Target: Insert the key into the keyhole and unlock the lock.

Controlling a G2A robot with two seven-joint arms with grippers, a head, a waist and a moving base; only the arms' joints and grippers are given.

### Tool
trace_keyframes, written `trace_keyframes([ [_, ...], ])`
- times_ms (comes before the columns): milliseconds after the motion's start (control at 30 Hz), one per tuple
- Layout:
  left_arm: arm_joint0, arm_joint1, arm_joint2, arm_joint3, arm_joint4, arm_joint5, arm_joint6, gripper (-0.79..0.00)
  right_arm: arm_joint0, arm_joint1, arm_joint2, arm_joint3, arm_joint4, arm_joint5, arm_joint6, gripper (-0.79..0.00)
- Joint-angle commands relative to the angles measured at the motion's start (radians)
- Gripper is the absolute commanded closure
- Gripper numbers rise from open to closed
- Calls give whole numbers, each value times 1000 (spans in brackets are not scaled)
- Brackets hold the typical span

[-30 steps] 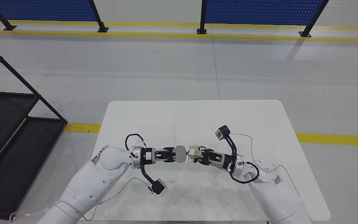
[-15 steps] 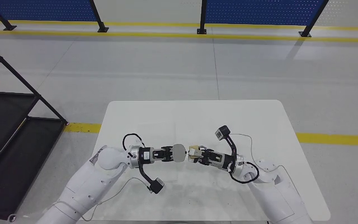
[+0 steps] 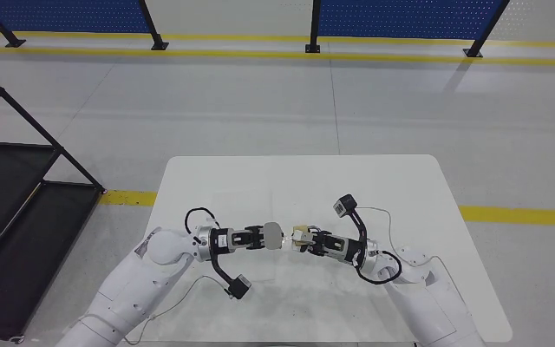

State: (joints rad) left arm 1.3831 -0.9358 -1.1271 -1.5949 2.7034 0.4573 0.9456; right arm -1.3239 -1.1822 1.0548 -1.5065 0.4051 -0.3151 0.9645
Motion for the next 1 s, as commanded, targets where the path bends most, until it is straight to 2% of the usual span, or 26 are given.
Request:
trace_keyframes([
  [0, -2, -1, 2, 2, 0, -3, 0, -182, 0, 0, 0, 0, 0, 0, 0, 0],
  [233, -10, -4, 12, 11, -4, -7, -1, -188, 0, 0, 0, 0, 0, 0, 0, 0],
  [433, -17, -6, 19, 16, -6, -9, 1, -163, 0, 0, 0, 0, 0, 0, 0, 0],
  [600, -18, -6, 19, 19, -5, -8, -1, -185, 0, 0, 0, 0, 0, 0, 0, 0],
  [867, 2, 4, -26, 21, -20, -11, 12, -209, 0, 0, 0, 0, 0, 0, 0, 0],
  [933, 12, 10, -49, 22, -22, -38, 16, -286, 0, 0, 0, 0, 0, 0, 0, 0],
  [967, 15, 13, -58, 24, -26, -62, 22, -379, 0, 0, 0, 0, 0, 0, 0, 0],
])
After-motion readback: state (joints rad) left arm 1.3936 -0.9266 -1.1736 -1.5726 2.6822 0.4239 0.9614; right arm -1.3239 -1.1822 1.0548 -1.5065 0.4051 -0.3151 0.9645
